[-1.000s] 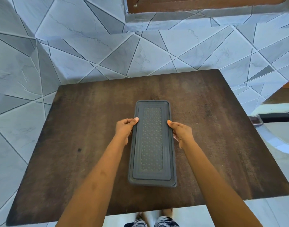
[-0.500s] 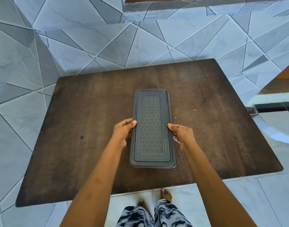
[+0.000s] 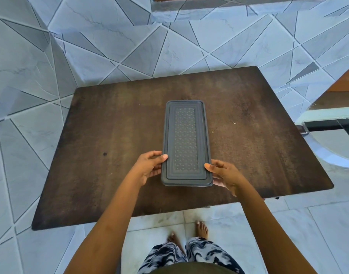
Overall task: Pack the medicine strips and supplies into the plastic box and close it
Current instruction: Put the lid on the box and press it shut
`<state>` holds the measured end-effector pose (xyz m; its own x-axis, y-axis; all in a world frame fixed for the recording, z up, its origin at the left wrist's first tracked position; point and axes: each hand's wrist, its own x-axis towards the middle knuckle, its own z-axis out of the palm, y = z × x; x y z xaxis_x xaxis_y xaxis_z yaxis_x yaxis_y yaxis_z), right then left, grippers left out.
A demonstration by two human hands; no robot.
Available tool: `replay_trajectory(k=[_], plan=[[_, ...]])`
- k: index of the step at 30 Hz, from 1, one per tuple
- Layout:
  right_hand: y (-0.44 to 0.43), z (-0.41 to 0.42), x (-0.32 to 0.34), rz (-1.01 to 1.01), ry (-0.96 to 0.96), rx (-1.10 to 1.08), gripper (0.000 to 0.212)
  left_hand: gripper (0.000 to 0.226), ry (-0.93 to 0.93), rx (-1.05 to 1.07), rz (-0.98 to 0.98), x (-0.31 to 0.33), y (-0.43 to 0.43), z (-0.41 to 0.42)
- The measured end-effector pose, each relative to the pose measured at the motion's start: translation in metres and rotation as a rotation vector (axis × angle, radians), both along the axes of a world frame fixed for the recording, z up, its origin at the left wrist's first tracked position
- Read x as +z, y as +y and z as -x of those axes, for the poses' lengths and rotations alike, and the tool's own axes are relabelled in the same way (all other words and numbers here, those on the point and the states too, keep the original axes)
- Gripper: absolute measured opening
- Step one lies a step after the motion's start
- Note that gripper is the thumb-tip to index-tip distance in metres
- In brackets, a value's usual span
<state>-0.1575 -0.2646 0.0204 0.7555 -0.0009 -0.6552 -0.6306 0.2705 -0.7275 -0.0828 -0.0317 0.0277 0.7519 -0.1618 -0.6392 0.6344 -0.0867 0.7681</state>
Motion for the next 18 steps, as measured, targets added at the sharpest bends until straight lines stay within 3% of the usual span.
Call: replay_trajectory(k=[2, 8, 11, 13, 18], plan=[[0.005, -0.001, 0.006, 0.026, -0.010, -0.028, 0.013, 0.008, -0.033, 0.034, -0.007, 0.001, -0.004, 0.001], [0.010, 0.004, 0.010, 0.139, -0.050, -0.071, 0.031, 0.014, -0.126, 0.135, -0.063, 0.002, -0.012, 0.010], [0.009, 0.010, 0.007, 0.223, -0.025, -0.036, 0.013, 0.019, -0.092, 0.051, -0.110, 0.007, -0.009, 0.019], [0.005, 0.014, 0.007, 0.290, 0.018, 0.081, 0.022, 0.017, -0.026, -0.062, -0.150, 0.008, -0.001, 0.031], [-0.001, 0.020, 0.000, 0.147, 0.043, 0.187, 0.029, 0.045, 0.029, -0.045, -0.035, 0.000, 0.013, 0.048]])
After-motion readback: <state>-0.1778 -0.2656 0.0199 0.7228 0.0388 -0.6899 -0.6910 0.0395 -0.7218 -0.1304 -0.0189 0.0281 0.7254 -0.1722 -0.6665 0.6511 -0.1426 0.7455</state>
